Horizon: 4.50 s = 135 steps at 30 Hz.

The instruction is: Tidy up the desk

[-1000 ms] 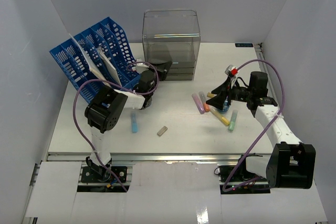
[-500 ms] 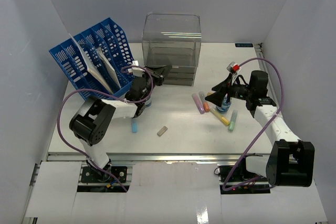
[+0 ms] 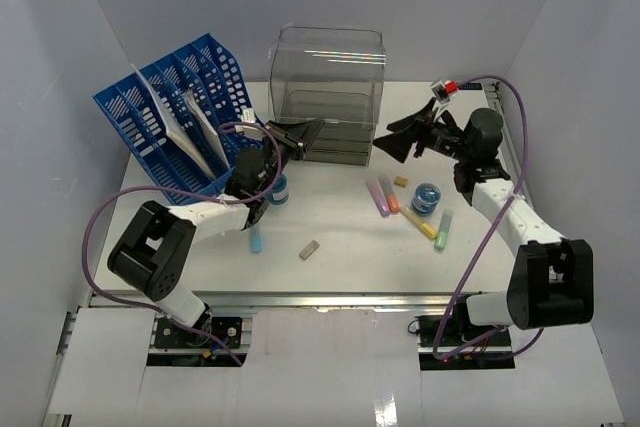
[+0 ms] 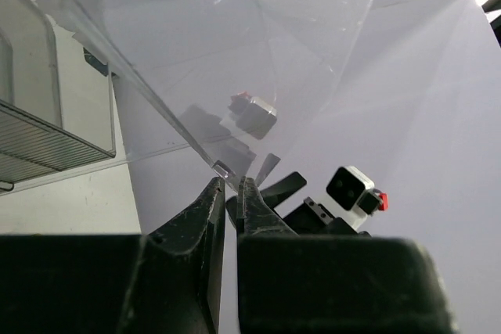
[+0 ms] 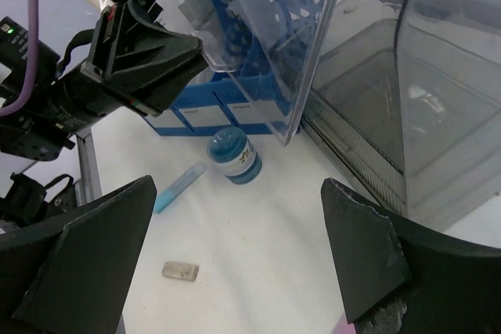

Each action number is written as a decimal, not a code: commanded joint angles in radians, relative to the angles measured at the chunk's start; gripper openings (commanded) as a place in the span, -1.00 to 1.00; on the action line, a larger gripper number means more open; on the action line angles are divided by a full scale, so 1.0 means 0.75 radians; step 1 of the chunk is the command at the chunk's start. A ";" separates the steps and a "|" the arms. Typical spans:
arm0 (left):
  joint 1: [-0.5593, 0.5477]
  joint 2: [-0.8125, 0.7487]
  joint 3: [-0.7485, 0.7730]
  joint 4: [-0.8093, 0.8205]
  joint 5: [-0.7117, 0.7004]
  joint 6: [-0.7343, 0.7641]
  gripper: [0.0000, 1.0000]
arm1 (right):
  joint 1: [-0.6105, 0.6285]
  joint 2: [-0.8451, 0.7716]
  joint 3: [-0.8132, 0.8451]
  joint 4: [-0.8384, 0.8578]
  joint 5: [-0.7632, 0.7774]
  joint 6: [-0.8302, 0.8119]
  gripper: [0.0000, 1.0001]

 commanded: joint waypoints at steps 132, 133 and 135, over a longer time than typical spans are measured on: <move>0.145 0.113 0.326 -0.001 0.489 -0.076 -1.00 | 0.044 0.348 0.391 -0.031 0.020 0.162 -0.04; 0.145 0.119 0.330 0.003 0.496 -0.081 -1.00 | 0.044 0.353 0.390 -0.004 0.010 0.189 -0.08; 0.145 0.132 0.338 0.007 0.509 -0.088 -1.00 | 0.044 0.366 0.387 0.040 -0.016 0.229 -0.19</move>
